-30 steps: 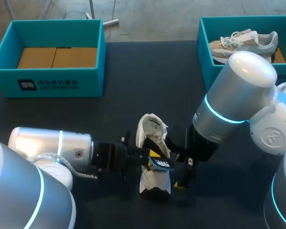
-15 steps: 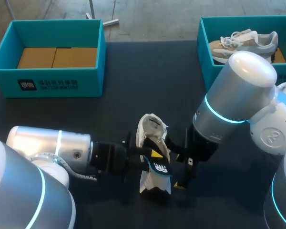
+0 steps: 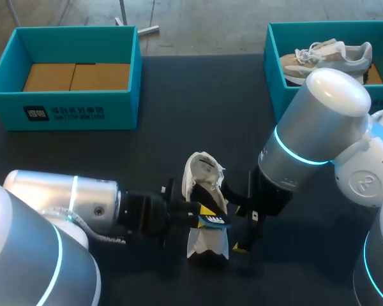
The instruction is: Take the shoe out of the shoebox, open the shoe tongue, remove and reinsert the insole, then place the shoe into the shoebox
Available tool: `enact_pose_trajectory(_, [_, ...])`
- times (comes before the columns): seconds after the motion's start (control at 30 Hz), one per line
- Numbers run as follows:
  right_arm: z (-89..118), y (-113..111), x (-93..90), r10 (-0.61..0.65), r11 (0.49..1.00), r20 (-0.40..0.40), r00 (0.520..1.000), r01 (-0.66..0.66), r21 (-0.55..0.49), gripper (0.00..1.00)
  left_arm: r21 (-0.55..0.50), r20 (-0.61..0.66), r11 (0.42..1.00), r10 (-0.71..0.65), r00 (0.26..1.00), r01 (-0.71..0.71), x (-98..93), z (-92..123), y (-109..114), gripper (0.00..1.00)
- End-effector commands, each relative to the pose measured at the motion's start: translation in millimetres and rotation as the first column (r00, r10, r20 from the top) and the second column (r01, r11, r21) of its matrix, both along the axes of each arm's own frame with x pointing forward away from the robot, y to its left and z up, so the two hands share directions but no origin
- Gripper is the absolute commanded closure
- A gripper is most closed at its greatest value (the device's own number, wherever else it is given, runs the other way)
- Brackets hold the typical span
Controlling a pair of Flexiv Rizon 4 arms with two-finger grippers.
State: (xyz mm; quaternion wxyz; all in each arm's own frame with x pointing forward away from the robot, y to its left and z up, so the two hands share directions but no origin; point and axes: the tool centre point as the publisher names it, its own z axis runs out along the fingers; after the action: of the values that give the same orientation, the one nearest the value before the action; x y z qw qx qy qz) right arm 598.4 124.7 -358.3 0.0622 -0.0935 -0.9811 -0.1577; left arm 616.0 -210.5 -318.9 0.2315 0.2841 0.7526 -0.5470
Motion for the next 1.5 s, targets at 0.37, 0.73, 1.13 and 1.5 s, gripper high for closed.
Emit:
enact_pose_trajectory(0.37, [-2, 1, -0.9, -0.001, 1.0, 0.003, 1.0, 0.001, 0.0, 0.0, -0.029, 0.075, 0.999, 0.027, 0.997, -0.025, 12.0, -15, 2, 1.0])
enact_pose_trajectory(0.73, [-2, 1, -0.9, -0.001, 1.0, 0.003, 1.0, 0.001, 0.0, 0.0, -0.005, 0.169, 0.999, 0.05, 0.984, -0.05, 28.1, -25, 0, 1.0])
enact_pose_trajectory(1.13, [-2, 1, -0.9, -0.001, 1.0, 0.003, 1.0, 0.001, 0.0, 0.0, -0.019, 0.13, 0.999, 0.045, 0.99, -0.043, 27.2, -25, 3, 0.86])
enact_pose_trajectory(1.5, [-2, 1, -0.9, -0.001, 1.0, 0.003, 1.0, 0.001, 0.0, 0.0, -0.05, 0.101, 0.999, 0.023, 0.995, -0.018, 9.5, -11, 11, 0.8])
